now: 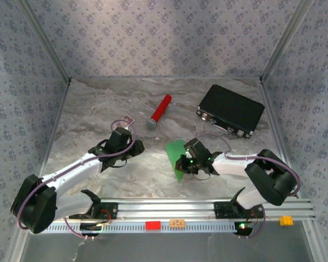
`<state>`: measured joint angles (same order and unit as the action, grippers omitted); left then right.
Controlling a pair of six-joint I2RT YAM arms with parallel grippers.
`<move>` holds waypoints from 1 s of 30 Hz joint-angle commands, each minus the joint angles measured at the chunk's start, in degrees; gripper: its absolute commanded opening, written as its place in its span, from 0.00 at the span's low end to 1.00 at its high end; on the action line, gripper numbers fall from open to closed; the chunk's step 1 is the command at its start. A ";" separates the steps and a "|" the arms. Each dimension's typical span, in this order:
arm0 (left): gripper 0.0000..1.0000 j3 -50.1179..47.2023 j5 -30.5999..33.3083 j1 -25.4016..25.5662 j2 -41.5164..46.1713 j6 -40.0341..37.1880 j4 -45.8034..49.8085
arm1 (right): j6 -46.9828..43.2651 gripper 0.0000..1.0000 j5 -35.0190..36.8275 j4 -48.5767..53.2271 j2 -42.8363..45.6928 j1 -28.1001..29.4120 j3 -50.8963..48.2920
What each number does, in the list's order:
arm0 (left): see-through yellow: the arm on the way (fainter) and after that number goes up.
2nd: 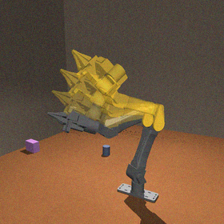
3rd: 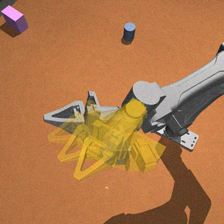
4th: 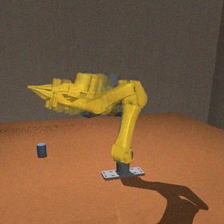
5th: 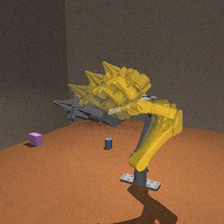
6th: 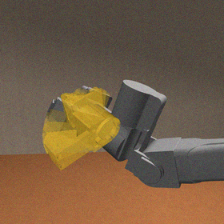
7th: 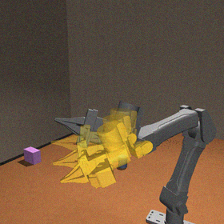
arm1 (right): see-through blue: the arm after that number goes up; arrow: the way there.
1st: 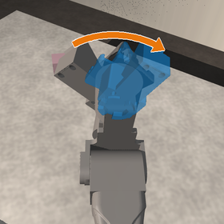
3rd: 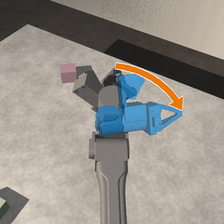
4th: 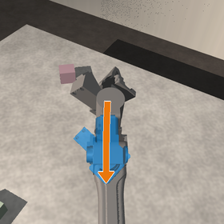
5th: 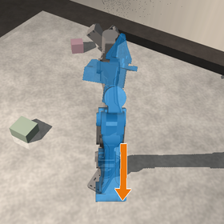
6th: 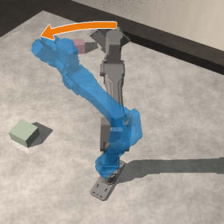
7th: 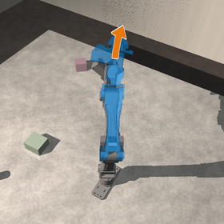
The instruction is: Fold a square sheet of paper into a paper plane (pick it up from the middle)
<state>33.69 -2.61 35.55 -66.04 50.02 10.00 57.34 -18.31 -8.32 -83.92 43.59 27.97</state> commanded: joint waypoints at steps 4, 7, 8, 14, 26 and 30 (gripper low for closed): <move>0.40 1.37 -3.41 -0.38 -1.64 -0.49 -2.45 | 28.62 0.09 12.71 -9.27 -3.37 7.42 -4.80; 0.38 1.79 -5.47 -0.33 -3.13 -0.28 -3.45 | 39.23 0.12 23.70 -18.04 -4.44 13.86 -6.59; 0.38 1.86 -6.20 -0.36 -3.57 -0.17 -3.89 | 39.46 0.12 24.40 -19.41 -4.77 14.51 -6.24; 0.31 3.36 -12.41 0.06 -7.19 -1.50 -7.20 | 25.86 0.16 19.13 -16.92 0.41 10.76 -3.48; 0.19 11.45 -20.35 6.99 -20.52 -2.99 -10.55 | 5.20 0.16 10.48 9.83 14.02 -4.55 -1.68; 0.17 14.33 -21.82 8.63 -25.37 -3.01 -10.97 | 3.70 0.16 6.74 8.98 16.33 -8.16 -3.73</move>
<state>45.69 -21.80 43.38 -89.25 47.92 0.56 64.75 -7.84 -2.98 -69.34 36.73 25.58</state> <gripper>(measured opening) 0.174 0.163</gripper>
